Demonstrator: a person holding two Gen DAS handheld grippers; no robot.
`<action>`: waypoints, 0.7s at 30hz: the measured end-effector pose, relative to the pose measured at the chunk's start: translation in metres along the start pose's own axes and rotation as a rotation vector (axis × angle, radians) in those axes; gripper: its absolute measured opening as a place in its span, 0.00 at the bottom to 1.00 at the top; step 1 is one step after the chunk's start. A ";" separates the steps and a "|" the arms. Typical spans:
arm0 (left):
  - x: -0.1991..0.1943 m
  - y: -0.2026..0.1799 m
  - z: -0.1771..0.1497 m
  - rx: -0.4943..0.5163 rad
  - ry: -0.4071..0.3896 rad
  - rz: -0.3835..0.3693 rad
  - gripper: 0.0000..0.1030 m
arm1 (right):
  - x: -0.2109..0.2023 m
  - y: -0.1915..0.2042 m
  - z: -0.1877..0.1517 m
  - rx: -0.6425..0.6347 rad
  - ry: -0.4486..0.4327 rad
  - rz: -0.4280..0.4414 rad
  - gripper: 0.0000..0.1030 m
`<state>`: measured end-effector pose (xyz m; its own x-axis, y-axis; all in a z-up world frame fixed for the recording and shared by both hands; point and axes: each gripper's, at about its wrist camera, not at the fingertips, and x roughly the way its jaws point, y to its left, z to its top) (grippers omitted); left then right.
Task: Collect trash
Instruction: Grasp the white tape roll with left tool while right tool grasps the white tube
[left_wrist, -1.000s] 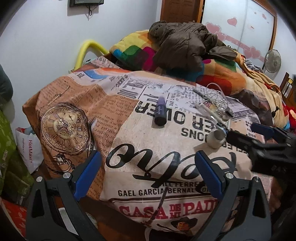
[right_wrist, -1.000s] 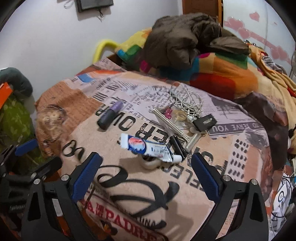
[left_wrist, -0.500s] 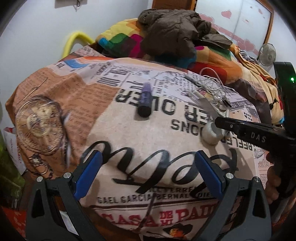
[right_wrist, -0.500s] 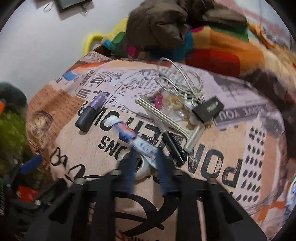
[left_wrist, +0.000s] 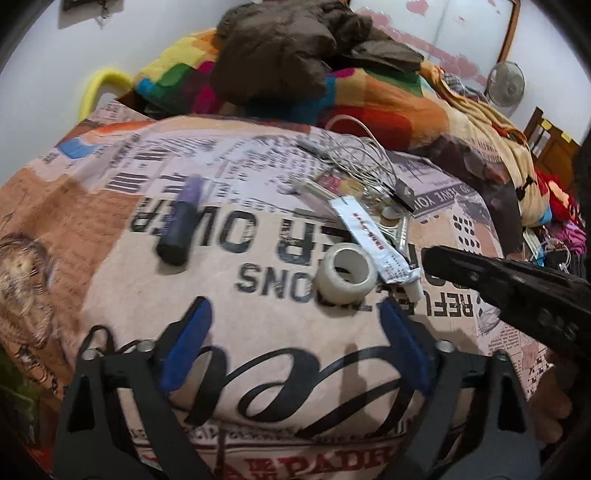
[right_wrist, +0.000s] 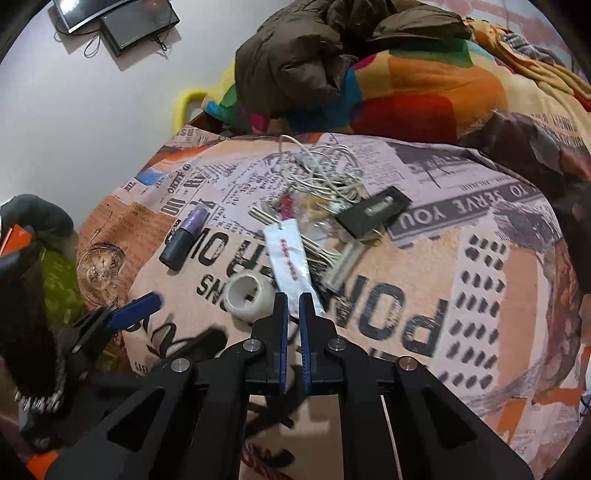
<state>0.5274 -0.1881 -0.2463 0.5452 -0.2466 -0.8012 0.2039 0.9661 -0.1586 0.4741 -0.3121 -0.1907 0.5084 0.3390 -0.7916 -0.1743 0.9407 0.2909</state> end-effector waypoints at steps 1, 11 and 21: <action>0.004 -0.003 0.002 0.000 0.011 -0.013 0.79 | -0.001 -0.003 -0.001 -0.012 -0.002 -0.023 0.06; 0.023 -0.019 0.022 0.059 0.001 -0.019 0.36 | -0.001 -0.014 -0.004 -0.023 -0.019 -0.067 0.49; -0.002 0.012 -0.001 0.007 -0.009 0.003 0.36 | 0.022 0.008 -0.011 -0.123 0.030 -0.038 0.29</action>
<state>0.5285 -0.1756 -0.2476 0.5531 -0.2442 -0.7965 0.2079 0.9663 -0.1518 0.4746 -0.2965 -0.2121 0.4917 0.3015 -0.8169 -0.2586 0.9464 0.1936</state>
